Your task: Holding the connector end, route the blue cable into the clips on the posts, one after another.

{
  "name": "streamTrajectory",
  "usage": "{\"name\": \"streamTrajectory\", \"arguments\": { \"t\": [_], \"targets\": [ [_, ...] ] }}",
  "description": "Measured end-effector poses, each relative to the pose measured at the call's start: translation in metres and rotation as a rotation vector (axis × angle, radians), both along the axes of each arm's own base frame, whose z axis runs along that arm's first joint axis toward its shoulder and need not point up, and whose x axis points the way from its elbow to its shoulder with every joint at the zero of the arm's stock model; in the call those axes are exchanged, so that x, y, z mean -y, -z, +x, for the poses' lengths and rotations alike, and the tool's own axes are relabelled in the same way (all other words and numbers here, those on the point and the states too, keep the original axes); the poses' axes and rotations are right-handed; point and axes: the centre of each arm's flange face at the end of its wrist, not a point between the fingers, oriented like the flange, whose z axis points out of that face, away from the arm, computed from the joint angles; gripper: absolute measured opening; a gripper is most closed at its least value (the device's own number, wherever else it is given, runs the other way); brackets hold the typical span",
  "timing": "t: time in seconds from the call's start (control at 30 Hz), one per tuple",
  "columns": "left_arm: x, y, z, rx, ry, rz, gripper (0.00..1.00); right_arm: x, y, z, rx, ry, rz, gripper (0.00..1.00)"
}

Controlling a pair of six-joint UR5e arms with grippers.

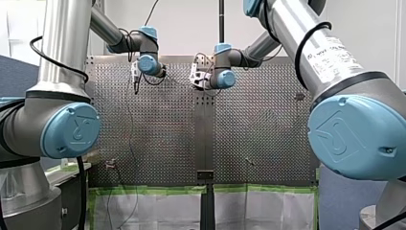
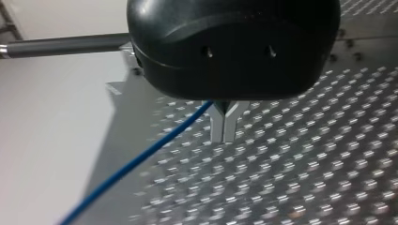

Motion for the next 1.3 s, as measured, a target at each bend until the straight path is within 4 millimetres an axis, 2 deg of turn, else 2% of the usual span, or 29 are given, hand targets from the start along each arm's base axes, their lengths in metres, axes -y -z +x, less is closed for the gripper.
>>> {"name": "streamTrajectory", "arguments": {
  "t": [0.23, 0.37, 0.63, 0.87, 1.3],
  "targets": [
    [0.017, 0.016, -0.005, -0.045, 0.009, 0.015, 0.00, -0.004, 0.027, -0.008, -0.034, 0.022, 0.036, 0.00],
    [0.030, 0.034, -0.007, -0.089, 0.027, 0.041, 0.00, -0.006, 0.043, -0.014, -0.056, 0.031, 0.056, 0.00],
    [0.056, 0.056, -0.013, -0.115, 0.047, 0.029, 0.00, -0.012, 0.061, -0.018, -0.087, 0.035, 0.070, 0.00],
    [0.072, 0.086, -0.012, -0.168, 0.062, 0.039, 0.00, -0.017, 0.082, -0.025, -0.109, 0.047, 0.088, 0.00],
    [0.078, 0.100, -0.021, -0.195, 0.042, 0.031, 0.00, -0.018, 0.113, -0.042, -0.132, 0.099, 0.115, 0.00]
  ]
}}
